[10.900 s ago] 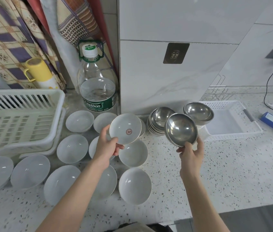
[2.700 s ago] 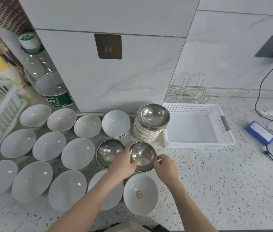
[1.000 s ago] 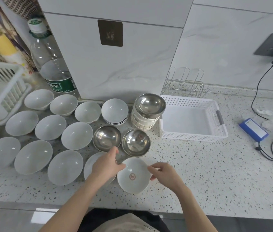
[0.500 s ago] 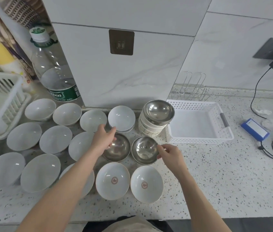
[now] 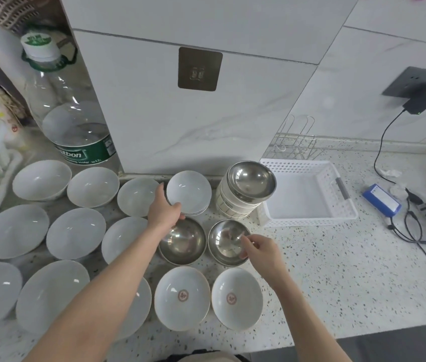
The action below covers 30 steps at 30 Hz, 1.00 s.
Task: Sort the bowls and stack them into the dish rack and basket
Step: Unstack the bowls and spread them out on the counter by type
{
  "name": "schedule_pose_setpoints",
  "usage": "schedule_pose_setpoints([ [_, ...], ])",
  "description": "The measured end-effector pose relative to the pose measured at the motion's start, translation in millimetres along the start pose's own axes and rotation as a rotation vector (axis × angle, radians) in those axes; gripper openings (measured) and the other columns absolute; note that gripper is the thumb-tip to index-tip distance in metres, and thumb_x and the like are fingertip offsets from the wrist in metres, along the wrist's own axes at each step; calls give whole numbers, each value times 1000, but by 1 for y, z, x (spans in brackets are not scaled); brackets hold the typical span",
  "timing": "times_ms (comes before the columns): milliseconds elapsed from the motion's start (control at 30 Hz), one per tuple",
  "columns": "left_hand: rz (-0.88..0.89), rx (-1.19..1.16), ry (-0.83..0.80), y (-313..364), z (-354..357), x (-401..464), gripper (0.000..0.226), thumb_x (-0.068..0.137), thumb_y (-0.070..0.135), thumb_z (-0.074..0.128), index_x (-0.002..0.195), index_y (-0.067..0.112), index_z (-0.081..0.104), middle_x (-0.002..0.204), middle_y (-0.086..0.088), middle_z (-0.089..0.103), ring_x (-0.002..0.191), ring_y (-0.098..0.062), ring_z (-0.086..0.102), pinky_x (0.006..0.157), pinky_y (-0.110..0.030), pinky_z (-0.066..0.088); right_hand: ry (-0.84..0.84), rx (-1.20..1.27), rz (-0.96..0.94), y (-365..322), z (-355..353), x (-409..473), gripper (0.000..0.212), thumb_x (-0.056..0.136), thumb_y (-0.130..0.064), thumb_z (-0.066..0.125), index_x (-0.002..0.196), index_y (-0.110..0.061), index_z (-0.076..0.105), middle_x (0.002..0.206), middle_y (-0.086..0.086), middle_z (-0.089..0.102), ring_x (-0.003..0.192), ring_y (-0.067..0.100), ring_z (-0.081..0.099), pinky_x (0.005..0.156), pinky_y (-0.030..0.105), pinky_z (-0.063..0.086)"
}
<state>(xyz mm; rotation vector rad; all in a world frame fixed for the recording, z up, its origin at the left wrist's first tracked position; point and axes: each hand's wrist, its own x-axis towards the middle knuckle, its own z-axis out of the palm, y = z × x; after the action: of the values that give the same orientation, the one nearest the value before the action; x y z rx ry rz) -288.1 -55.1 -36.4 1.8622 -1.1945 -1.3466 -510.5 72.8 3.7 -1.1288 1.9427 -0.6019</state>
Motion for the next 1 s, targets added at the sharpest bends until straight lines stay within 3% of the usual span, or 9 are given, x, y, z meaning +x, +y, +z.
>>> schedule_pose_setpoints([
  [167, 56, 0, -48, 2, -4, -2, 56, 85, 6, 43, 130, 38, 43, 112, 4, 63, 55, -12, 72, 44, -23, 41, -17, -27, -2, -7, 12, 4, 30, 93, -33, 56, 71, -16, 68, 63, -5, 70, 57, 2, 58, 58, 24, 45],
  [300, 34, -61, -84, 9, -6, -4, 66, 84, 2, 38, 137, 42, 39, 107, 4, 61, 58, -17, 74, 31, -17, 33, -50, -46, -4, -19, 19, 9, 28, 91, -38, 58, 68, -24, 68, 62, -10, 69, 55, -2, 58, 57, 19, 44],
  [500, 40, -185, -96, 16, -9, -9, 66, 84, -3, 37, 135, 39, 45, 88, -8, 67, 55, -23, 71, 32, -19, 31, -74, -66, -3, -40, 30, 25, 27, 90, -28, 55, 70, -15, 69, 65, -9, 71, 54, -3, 56, 59, 20, 44],
  [700, -2, -412, -96, 11, -34, -21, 63, 86, -5, 39, 132, 39, 44, 62, -14, 69, 45, -16, 59, 32, -20, 26, -78, -100, 11, -60, 46, 44, 23, 92, -21, 49, 86, -14, 70, 62, -7, 70, 41, 0, 47, 42, 13, 39],
  [767, -5, -492, -73, 7, -45, -25, 61, 88, -6, 39, 131, 35, 46, 61, -14, 68, 45, -13, 58, 32, -19, 24, -65, -124, 8, -67, 53, 50, 28, 93, -21, 46, 87, -6, 69, 64, -3, 71, 39, -1, 47, 42, 13, 39],
  [900, -21, -608, -12, -1, -65, -36, 63, 90, -8, 40, 138, 33, 44, 83, -11, 68, 52, -13, 66, 31, -17, 23, 0, -140, 19, -80, 71, 63, 40, 97, -32, 42, 93, 2, 63, 84, 16, 71, 76, 24, 66, 72, 35, 52],
  [1000, -32, -668, -7, -9, -75, -46, 60, 92, -7, 42, 127, 40, 51, 91, -8, 67, 58, -14, 69, 32, -17, 22, 24, -214, 60, -86, 83, 73, 41, 100, -34, 42, 89, 2, 58, 94, 18, 69, 90, 32, 66, 74, 33, 47],
])
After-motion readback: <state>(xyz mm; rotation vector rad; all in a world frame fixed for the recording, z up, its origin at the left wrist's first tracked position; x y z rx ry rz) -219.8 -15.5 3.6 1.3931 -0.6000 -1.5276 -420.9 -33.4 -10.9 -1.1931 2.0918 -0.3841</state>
